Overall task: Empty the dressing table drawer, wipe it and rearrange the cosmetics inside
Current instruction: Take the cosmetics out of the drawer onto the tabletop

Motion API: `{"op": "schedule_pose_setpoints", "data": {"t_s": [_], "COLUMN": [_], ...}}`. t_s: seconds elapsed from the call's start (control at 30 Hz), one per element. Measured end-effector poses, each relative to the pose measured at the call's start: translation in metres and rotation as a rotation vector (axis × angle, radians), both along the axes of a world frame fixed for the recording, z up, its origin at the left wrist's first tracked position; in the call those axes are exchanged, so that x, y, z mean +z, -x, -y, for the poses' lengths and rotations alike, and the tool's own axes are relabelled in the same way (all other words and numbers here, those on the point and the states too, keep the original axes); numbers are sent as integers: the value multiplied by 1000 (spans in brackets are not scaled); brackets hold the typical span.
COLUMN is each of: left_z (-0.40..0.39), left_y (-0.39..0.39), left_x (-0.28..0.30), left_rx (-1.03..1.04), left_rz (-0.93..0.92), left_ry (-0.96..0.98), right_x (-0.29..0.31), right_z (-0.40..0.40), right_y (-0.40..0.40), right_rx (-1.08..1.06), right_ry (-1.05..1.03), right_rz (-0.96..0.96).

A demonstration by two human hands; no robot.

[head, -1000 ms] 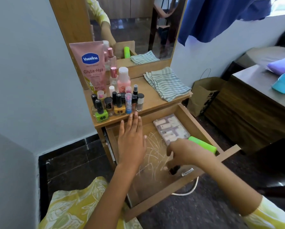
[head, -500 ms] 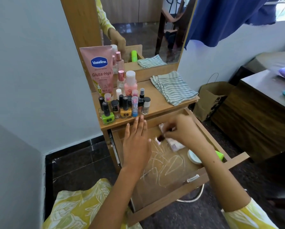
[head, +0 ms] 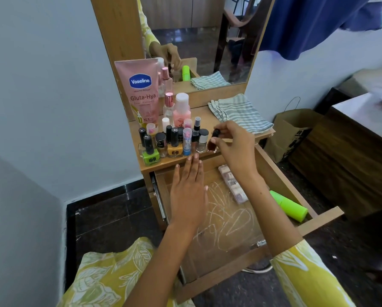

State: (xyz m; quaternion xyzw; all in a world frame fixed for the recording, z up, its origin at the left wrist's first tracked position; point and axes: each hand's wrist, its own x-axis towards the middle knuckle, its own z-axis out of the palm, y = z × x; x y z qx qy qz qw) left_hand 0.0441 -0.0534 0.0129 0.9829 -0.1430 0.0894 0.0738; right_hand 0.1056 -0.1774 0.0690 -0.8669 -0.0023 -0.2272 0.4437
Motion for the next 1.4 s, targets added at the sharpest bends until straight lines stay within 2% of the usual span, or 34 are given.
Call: {"op": "schedule_pose_setpoints", "data": {"t_s": [0.3,0.7,0.93,1.03,1.17,1.23,1.33,1.4], "left_z": [2,3,2,3,3,4,3,2], "left_y": [-1,-5,-5,-5,-4,-5,-4,-4], "left_x": [-4,-11,-12,-12,-12,-13,-10,-11], "left_rx": [-1,10,16,23,14,20,10,-8], "left_rz": [51,98,109,101,104,97,82,62], "left_ry": [35,22,44,30,35,48,68,47], "right_x": [-15,-22,-23,-20,-17,-21,-33,-44], "right_z": [-1,-10,-6,4,16,21,30,41], "right_y": [-15,-65,-66,-57,-32,-10,26,36], "right_rx": [11,98,194,164,95,15,-67,-81], "right_ry": [-125,-165,-161,-161,-259,-216,12,271], "right_rz": [-8,-108,-169,-198,-181,-137,-91,-245]}}
